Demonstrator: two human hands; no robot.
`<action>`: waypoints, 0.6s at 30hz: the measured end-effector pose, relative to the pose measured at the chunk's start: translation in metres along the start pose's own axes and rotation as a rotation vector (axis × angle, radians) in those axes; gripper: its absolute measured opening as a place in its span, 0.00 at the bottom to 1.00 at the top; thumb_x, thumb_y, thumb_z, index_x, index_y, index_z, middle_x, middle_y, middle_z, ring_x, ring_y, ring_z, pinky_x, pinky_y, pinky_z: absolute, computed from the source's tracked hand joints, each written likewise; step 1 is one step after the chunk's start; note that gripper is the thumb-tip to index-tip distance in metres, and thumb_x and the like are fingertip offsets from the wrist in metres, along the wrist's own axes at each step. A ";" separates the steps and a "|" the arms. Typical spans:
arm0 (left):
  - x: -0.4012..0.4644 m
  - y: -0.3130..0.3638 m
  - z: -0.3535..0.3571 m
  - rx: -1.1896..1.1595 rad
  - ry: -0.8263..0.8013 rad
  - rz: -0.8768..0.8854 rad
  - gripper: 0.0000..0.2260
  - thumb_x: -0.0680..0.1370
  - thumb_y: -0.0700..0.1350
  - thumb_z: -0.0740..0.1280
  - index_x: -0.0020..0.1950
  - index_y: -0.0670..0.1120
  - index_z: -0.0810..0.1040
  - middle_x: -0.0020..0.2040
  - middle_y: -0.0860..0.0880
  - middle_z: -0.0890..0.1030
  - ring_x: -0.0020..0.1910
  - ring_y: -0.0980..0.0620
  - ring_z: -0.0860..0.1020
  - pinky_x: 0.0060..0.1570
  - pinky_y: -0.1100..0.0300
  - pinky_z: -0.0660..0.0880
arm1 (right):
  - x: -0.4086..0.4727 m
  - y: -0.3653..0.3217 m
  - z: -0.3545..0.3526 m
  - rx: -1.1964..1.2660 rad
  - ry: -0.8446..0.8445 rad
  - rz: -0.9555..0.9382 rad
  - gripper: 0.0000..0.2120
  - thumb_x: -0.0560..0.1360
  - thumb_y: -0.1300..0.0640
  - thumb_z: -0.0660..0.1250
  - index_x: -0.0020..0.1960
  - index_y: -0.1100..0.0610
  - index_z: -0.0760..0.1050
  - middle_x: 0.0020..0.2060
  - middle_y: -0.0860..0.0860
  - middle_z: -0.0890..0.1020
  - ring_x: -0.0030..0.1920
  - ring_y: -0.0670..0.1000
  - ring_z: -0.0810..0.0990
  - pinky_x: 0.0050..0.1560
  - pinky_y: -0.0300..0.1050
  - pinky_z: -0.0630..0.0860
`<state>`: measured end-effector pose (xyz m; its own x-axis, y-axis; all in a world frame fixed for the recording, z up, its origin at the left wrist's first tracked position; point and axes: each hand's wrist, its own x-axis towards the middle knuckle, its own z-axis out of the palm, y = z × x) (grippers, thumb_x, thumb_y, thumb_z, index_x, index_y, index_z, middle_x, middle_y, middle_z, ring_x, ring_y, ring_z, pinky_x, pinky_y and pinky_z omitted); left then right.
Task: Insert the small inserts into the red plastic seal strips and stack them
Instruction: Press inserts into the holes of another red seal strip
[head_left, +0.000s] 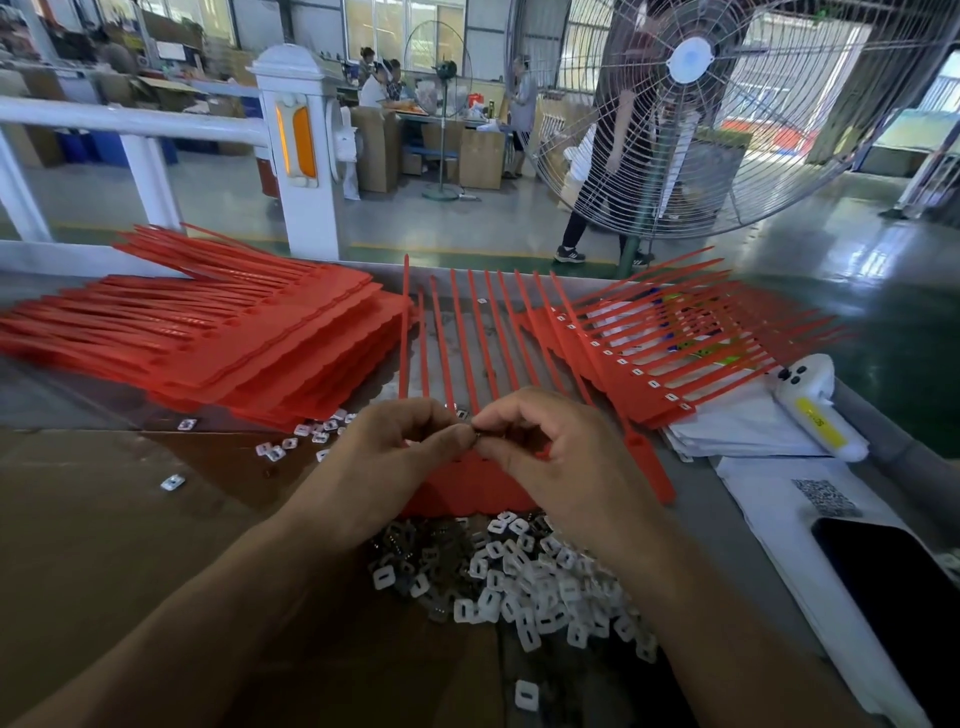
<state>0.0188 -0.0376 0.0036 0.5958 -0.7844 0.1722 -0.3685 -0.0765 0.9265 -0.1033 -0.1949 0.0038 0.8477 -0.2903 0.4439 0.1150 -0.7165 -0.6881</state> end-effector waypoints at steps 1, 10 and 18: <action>0.000 -0.002 0.000 0.031 0.018 0.019 0.13 0.79 0.57 0.67 0.47 0.50 0.84 0.40 0.50 0.83 0.38 0.46 0.80 0.40 0.46 0.76 | 0.000 0.002 -0.003 -0.002 0.009 0.021 0.06 0.77 0.55 0.75 0.51 0.44 0.83 0.46 0.37 0.83 0.50 0.41 0.82 0.49 0.31 0.76; 0.004 -0.017 -0.007 0.560 0.209 0.048 0.05 0.79 0.55 0.67 0.46 0.59 0.80 0.46 0.64 0.79 0.54 0.59 0.76 0.62 0.43 0.73 | 0.002 0.050 -0.051 -0.205 0.126 0.365 0.09 0.77 0.59 0.75 0.47 0.45 0.82 0.43 0.37 0.82 0.46 0.27 0.77 0.40 0.23 0.69; 0.000 -0.011 -0.006 0.605 0.141 -0.006 0.02 0.78 0.59 0.64 0.47 0.64 0.76 0.51 0.62 0.78 0.58 0.58 0.72 0.66 0.43 0.70 | 0.003 0.054 -0.039 -0.287 -0.002 0.394 0.08 0.77 0.58 0.75 0.46 0.45 0.83 0.41 0.37 0.83 0.44 0.33 0.79 0.41 0.28 0.70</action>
<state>0.0271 -0.0333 -0.0051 0.6726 -0.6971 0.2483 -0.6793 -0.4485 0.5808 -0.1147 -0.2588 -0.0096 0.7993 -0.5733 0.1804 -0.3617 -0.6986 -0.6174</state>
